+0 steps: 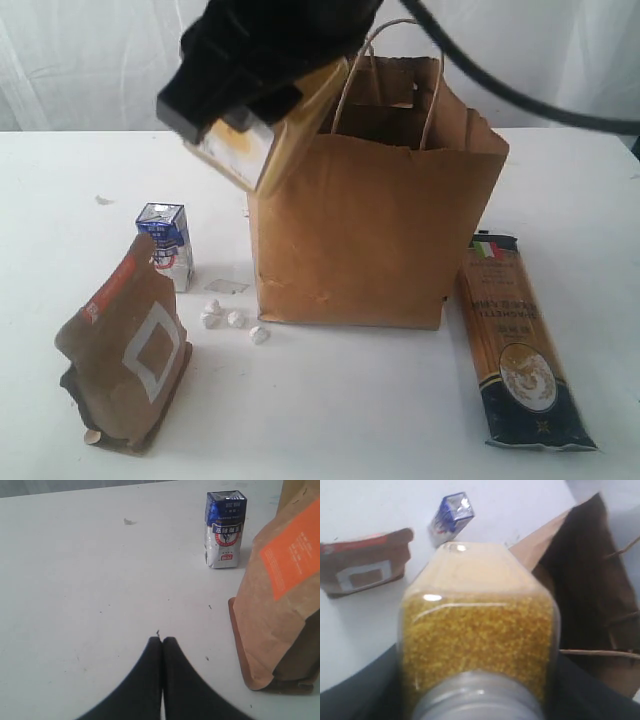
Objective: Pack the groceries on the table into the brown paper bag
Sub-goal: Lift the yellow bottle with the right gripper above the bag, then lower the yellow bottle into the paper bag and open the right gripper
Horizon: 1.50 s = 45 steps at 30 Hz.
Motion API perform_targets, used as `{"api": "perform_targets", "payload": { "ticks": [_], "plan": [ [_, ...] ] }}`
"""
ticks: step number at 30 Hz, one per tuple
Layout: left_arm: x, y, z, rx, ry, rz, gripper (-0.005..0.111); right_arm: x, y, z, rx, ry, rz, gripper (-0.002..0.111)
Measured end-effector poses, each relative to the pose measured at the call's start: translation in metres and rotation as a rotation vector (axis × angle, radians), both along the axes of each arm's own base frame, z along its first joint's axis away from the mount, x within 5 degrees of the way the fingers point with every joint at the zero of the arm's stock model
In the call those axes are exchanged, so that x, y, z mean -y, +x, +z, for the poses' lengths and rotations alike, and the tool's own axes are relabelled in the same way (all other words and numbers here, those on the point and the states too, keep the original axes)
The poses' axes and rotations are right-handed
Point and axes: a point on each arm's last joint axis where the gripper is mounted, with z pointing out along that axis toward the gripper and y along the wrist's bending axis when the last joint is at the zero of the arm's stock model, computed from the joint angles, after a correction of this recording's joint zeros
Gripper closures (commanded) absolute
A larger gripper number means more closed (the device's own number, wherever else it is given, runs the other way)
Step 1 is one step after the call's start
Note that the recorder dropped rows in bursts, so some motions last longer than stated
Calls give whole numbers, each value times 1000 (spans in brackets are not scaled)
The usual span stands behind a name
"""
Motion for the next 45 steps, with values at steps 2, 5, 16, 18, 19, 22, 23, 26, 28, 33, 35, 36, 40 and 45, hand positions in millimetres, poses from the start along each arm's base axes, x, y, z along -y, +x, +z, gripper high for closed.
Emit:
{"api": "perform_targets", "payload": {
  "ticks": [2,5,16,18,19,22,23,26,28,33,35,36,40,45],
  "plan": [
    [0,0,0,0,0,0,107,1,2,11,42,17,-13,108],
    [0,0,0,0,0,0,107,2,5,25,88,48,-31,108],
    [0,0,0,0,0,0,107,14,42,35,182,37,-172,108],
    [0,0,0,0,0,0,107,18,55,29,178,14,-208,108],
    [0,0,0,0,0,0,107,21,60,27,177,5,-224,108],
    [0,0,0,0,0,0,107,23,75,18,155,-17,-251,108],
    [0,0,0,0,0,0,107,24,78,15,140,-18,-251,108],
    [0,0,0,0,0,0,107,18,86,2,73,-28,-217,108],
    [0,0,0,0,0,0,107,12,90,-7,34,-31,-191,108],
    [0,0,0,0,0,0,107,-1,102,-31,-27,-68,-163,108],
    [0,0,0,0,0,0,107,-2,110,-40,-41,-85,-173,108],
    [0,0,0,0,0,0,107,-1,114,-44,-43,-98,-183,108],
    [0,0,0,0,0,0,107,4,130,-56,-45,-141,-222,108],
    [0,0,0,0,0,0,107,15,148,-67,-50,-170,-277,108]
  ]
}}
